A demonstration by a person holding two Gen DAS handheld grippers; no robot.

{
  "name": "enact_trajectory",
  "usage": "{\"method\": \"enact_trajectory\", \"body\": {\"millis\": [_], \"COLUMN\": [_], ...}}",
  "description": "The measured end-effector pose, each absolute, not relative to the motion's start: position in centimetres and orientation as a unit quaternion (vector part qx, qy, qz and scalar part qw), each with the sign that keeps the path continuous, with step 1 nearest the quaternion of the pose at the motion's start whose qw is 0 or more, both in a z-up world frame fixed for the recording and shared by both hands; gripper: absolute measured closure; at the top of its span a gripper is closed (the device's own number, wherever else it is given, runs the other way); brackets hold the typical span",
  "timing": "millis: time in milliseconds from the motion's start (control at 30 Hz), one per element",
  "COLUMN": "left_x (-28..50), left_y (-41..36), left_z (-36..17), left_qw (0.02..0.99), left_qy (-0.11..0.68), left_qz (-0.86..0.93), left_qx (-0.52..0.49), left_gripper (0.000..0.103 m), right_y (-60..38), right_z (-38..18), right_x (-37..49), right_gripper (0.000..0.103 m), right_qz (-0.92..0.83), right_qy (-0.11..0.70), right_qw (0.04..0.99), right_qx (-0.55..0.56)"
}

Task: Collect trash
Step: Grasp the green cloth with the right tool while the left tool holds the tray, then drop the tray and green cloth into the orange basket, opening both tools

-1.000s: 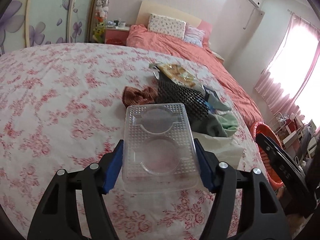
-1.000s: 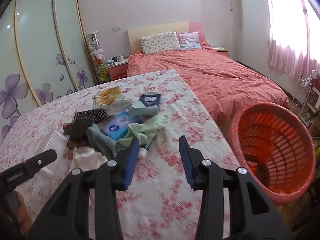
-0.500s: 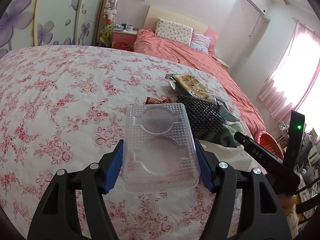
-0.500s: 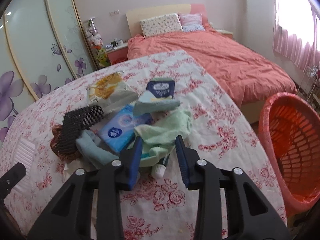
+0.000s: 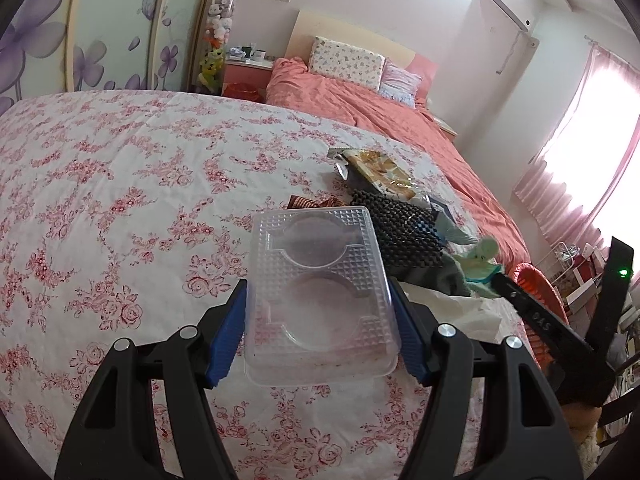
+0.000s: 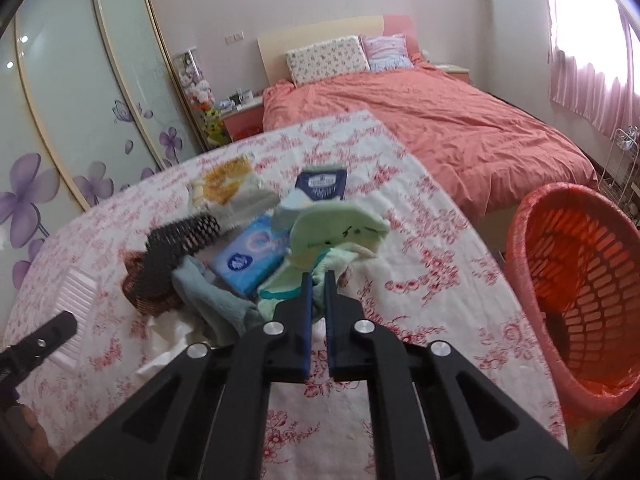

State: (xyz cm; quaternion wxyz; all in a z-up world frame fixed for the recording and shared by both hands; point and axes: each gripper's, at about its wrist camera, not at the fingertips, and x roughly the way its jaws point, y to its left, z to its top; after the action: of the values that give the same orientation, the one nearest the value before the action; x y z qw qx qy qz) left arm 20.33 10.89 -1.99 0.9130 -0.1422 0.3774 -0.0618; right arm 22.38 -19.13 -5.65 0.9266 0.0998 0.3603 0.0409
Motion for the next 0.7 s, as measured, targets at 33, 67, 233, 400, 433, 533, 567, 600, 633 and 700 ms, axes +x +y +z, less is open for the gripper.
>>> {"method": "enact_trajectory", "body": {"millis": [33, 67, 233, 400, 433, 533, 567, 600, 633, 700], "left_x": [20.3, 20.2, 20.0, 19.9, 19.8, 19.7, 19.7, 19.6, 19.6, 19.7], "left_y": [10.7, 10.6, 9.4, 7.9, 7.5, 6.3, 5.9, 5.4, 4.9, 3.9], "left_z": [-1.8, -1.7, -0.9, -0.2, -0.1, 0.3, 0.4, 0.6, 0.7, 1.0], "left_qw": [0.914, 0.914, 0.918, 0.92, 0.921, 0.921, 0.922, 0.922, 0.922, 0.922], "left_qy": [0.376, 0.375, 0.367, 0.362, 0.36, 0.357, 0.356, 0.354, 0.353, 0.351], "left_qz": [-0.064, -0.065, -0.075, -0.088, -0.093, -0.104, -0.108, -0.112, -0.117, -0.126], "left_qx": [-0.141, -0.14, -0.132, -0.122, -0.119, -0.114, -0.112, -0.11, -0.108, -0.103], "left_gripper": [0.037, 0.037, 0.037, 0.037, 0.037, 0.037, 0.037, 0.037, 0.037, 0.037], "right_y": [-19.3, -19.5, -20.8, -22.4, -22.6, -23.7, -24.1, -24.6, -25.0, -26.1], "right_z": [-5.2, -4.7, -3.0, -1.3, -1.0, 0.1, 0.5, 0.9, 1.1, 1.7], "right_x": [22.1, 21.8, 20.2, 18.5, 18.3, 17.2, 16.9, 16.4, 16.1, 15.3], "right_gripper": [0.097, 0.097, 0.097, 0.097, 0.097, 0.097, 0.097, 0.097, 0.097, 0.097], "right_qz": [0.041, 0.04, 0.035, 0.031, 0.031, 0.026, 0.023, 0.019, 0.016, 0.005], "right_qy": [0.355, 0.348, 0.326, 0.302, 0.299, 0.282, 0.278, 0.271, 0.267, 0.258], "right_qw": [0.929, 0.931, 0.938, 0.946, 0.947, 0.952, 0.953, 0.955, 0.956, 0.959], "right_qx": [0.101, 0.102, 0.109, 0.116, 0.117, 0.119, 0.119, 0.119, 0.119, 0.121]}}
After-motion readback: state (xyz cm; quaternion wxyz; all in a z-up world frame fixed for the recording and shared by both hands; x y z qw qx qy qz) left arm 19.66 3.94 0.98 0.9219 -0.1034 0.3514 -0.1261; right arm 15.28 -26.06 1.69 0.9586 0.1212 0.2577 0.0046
